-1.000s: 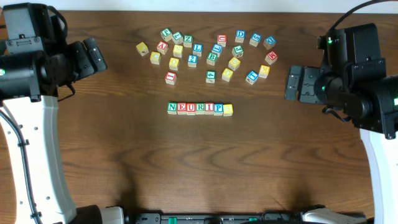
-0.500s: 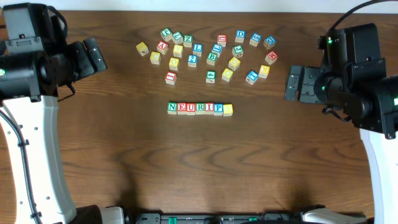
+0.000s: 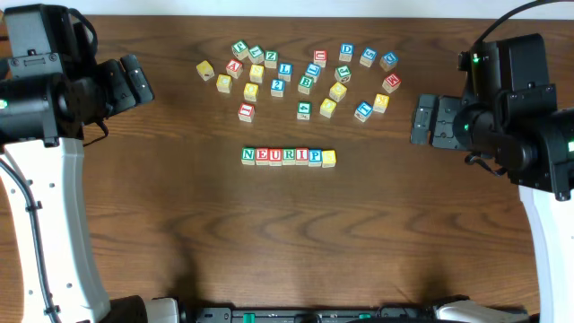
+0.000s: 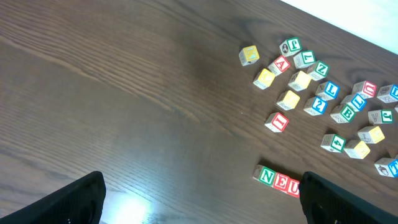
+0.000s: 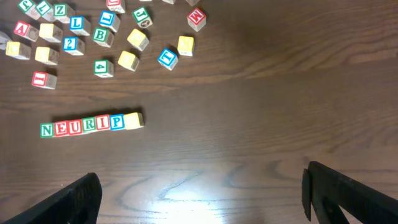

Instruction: Spell out NEURIPS

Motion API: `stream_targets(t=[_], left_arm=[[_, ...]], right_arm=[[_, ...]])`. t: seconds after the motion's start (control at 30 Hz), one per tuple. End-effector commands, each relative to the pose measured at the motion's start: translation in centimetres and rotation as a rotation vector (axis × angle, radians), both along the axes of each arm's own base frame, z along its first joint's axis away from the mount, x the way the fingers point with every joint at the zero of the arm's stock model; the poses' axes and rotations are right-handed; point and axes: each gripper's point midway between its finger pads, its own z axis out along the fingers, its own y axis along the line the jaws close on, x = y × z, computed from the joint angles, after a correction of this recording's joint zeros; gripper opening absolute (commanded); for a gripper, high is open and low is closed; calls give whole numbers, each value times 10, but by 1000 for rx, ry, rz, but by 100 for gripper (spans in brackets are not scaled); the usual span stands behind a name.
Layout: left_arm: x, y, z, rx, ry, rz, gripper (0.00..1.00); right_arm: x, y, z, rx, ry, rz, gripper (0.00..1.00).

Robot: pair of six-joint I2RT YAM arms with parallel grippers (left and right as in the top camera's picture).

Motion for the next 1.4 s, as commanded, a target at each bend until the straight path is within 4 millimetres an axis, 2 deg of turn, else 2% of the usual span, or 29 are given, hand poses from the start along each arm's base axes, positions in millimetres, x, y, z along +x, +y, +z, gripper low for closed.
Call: stream_targets(t=[0.0,0.4,0.57,0.8,0.93,1.2,1.37], left_arm=[[0,2,3,9,-6,0,98],[0,2,3,9,-6,0,98],[0,2,3,9,-6,0,98],[0,2,3,9,-6,0,98],[0,2,3,9,-6,0,98],[0,2,3,9,-6,0,98],[0,2,3,9,-6,0,98]], right_arm=[[0,-5,6,-10,-20,-19,99],[-4,-7,3,-17,1,-19,99],[7,-10,7,-38,-46,-31,99],[33,0,40,-75,-251,113,99],[41,6,47,-82,-347,187,99],[37,-6,26,-29,-503,166,99],[19,-9,6,-33,-645,188,99]])
